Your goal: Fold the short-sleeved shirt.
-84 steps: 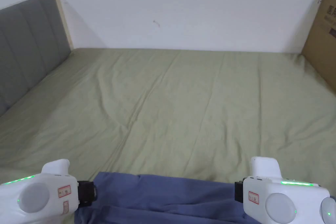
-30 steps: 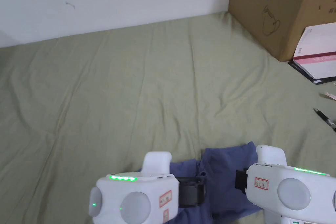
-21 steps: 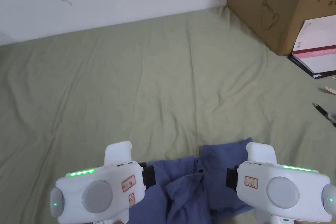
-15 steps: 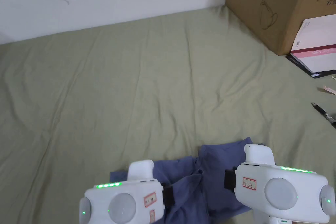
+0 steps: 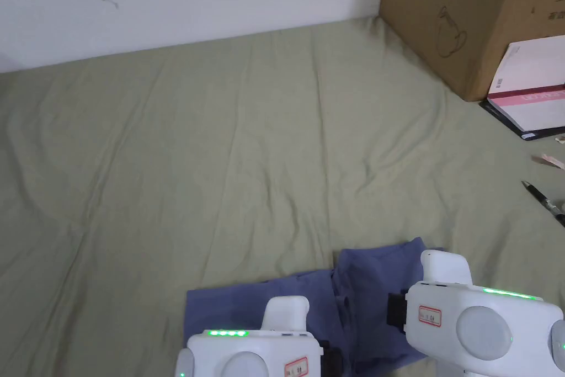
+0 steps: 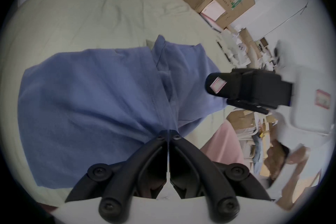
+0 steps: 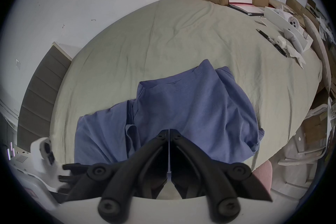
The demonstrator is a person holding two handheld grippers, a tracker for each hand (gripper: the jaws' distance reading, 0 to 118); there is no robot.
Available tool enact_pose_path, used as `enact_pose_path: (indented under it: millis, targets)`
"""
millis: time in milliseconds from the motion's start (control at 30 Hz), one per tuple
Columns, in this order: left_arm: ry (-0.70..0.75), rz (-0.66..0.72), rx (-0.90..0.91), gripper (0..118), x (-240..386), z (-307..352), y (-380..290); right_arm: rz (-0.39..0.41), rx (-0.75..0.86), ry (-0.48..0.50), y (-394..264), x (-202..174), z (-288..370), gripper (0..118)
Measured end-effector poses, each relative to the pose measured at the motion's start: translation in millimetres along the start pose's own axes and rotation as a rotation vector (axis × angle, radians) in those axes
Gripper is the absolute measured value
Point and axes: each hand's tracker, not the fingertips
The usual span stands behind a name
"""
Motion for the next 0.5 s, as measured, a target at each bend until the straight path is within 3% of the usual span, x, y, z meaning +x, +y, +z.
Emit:
enact_pose_path:
  millis: [167,233,300,333,367,500]
  targets:
    - [0.060,0.090,0.146,4,-40.2,58.2,5.9,0.025,0.011,0.012,2.9,-14.0,4.4,1]
    - [0.059,0.174,0.189,35,-68.8,81.2,2.9,0.047,0.012,0.017,2.4,-21.2,5.4,1]
    - [0.053,0.277,0.249,85,-100.4,100.5,-7.3,0.061,0.010,0.023,0.8,-27.9,4.9,1]
    - [0.058,0.300,0.268,100,-112.1,106.5,-12.4,0.068,0.006,0.025,-0.1,-30.8,4.0,1]
    - [0.059,0.330,0.295,108,-123.6,112.4,-19.1,0.075,0.001,0.025,-1.2,-34.4,2.6,1]
    - [-0.017,0.395,0.310,108,-158.6,112.5,-35.1,0.099,-0.020,0.029,-5.1,-47.8,-2.3,1]
